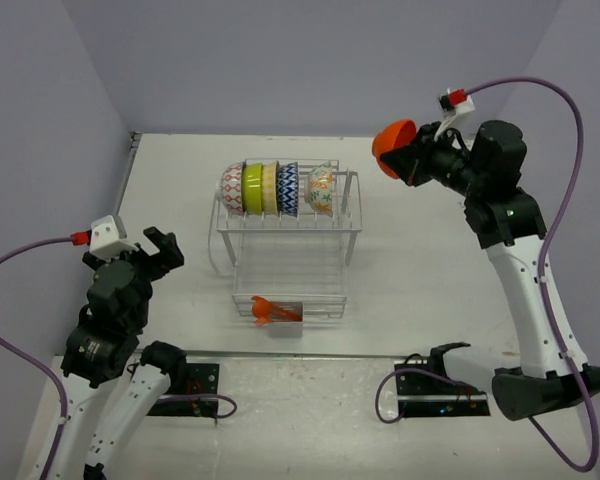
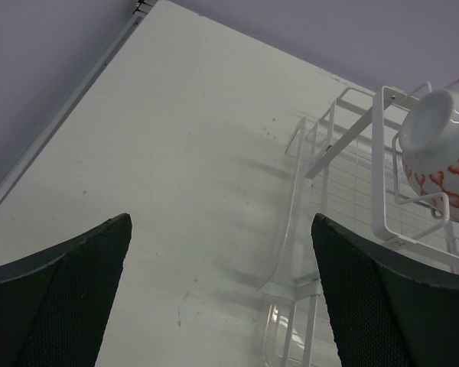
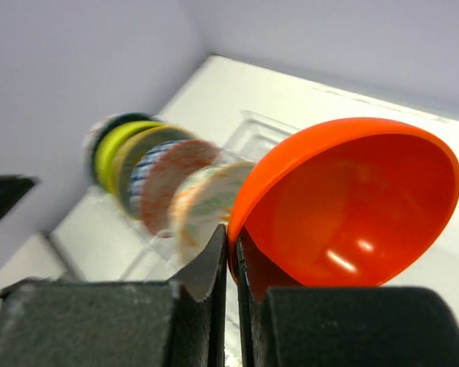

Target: Unload the bowls from the dish rack

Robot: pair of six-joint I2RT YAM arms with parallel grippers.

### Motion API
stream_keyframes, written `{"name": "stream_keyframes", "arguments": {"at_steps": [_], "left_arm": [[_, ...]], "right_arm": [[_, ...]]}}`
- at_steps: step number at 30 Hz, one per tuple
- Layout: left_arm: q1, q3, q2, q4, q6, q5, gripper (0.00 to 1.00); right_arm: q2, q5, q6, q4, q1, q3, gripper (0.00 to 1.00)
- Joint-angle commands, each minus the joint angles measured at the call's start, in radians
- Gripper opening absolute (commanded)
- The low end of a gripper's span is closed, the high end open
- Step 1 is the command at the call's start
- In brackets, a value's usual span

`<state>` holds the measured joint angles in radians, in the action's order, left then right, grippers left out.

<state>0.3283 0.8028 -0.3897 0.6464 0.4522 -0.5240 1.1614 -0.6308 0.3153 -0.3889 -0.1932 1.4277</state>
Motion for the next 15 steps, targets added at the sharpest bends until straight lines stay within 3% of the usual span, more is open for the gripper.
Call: {"name": "stream_keyframes", "arguments": {"at_steps": [1,5,11,15], "left_arm": [[-0.008,0.003,0.000,-0.028,-0.010,-0.002,1.00],[-0.008,-0.001,0.015,-0.030,-0.009,-0.005,1.00],[-0.008,-0.001,0.023,-0.028,-0.007,-0.007,1.00],[-0.008,-0.002,0.034,-0.027,-0.007,-0.007,1.00]], "right_arm": [[0.079,0.500,-0.198,-0.258,0.000,0.124,0.00],[0.271,0.690,-0.206,-0.370,0.031,0.171,0.00],[0.637,0.859,-0.177,-0.366,0.070,0.259,0.00],[0.797,0.936,-0.180,-0.343,0.069,0.310,0.00]]}}
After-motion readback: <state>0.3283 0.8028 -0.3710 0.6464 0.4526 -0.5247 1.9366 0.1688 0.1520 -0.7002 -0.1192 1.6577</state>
